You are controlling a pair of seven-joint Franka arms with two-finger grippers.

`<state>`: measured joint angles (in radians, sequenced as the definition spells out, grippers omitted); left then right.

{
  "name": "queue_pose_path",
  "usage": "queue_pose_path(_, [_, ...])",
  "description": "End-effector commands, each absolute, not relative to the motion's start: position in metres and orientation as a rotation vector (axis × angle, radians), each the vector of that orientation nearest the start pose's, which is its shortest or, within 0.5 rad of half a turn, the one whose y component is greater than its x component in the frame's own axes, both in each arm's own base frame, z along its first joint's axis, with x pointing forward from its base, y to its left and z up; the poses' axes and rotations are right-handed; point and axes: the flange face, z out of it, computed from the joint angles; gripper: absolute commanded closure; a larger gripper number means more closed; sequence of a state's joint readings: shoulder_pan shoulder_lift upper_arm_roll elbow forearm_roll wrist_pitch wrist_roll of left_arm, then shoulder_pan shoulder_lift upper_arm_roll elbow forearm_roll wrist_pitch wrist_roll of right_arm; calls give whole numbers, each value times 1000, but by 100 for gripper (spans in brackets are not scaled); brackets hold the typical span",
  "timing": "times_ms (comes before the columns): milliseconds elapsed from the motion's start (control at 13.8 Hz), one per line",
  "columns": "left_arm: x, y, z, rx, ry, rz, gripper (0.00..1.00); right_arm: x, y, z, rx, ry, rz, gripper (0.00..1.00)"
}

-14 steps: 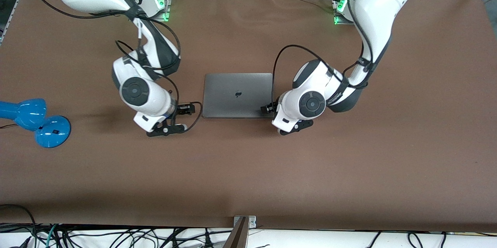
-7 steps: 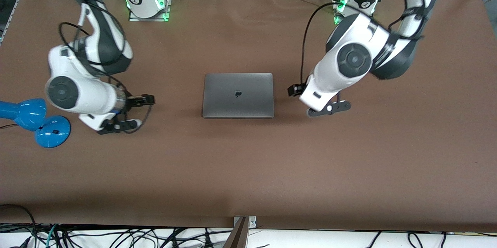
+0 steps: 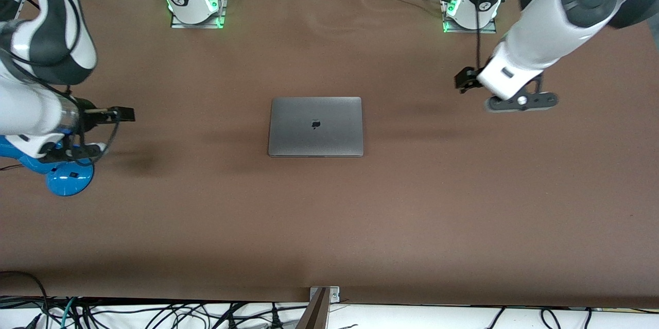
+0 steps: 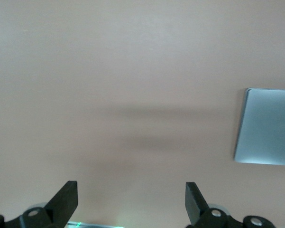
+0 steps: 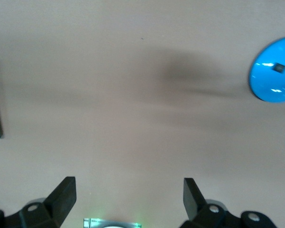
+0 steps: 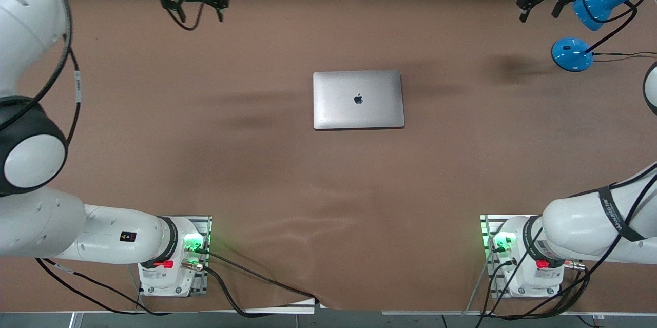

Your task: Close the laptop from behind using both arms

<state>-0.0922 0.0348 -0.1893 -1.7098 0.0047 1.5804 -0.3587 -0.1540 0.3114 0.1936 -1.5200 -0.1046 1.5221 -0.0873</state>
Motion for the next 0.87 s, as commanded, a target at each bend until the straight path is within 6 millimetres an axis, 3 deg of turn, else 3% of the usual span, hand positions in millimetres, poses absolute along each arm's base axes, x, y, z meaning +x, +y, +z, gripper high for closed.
queue_pose_path(0, [521,-104,567,-3097,-19,194,0,598,6,518,-3167,-219,406,0])
queue_pose_path(145, [516,-61,588,-3171,65,161,0,571,9,550,-3203,-135,342,0])
queue_pose_path(217, [512,-49,592,-3182,96,176,0,558,10,566,-3225,-13,303,0])
queue_pose_path(434, [506,-46,594,-3133,107,208,0,530,5,609,-3231,128,200,0])
queue_pose_path(507, [505,-56,593,-3111,136,211,0,523,5,621,-3235,131,168,0])
queue_pose_path(579, [506,-57,593,-3106,135,210,0,521,1,625,-3230,143,156,0])
queue_pose_path(796, [515,-56,592,-3106,128,213,0,520,-16,608,-3136,164,207,0])
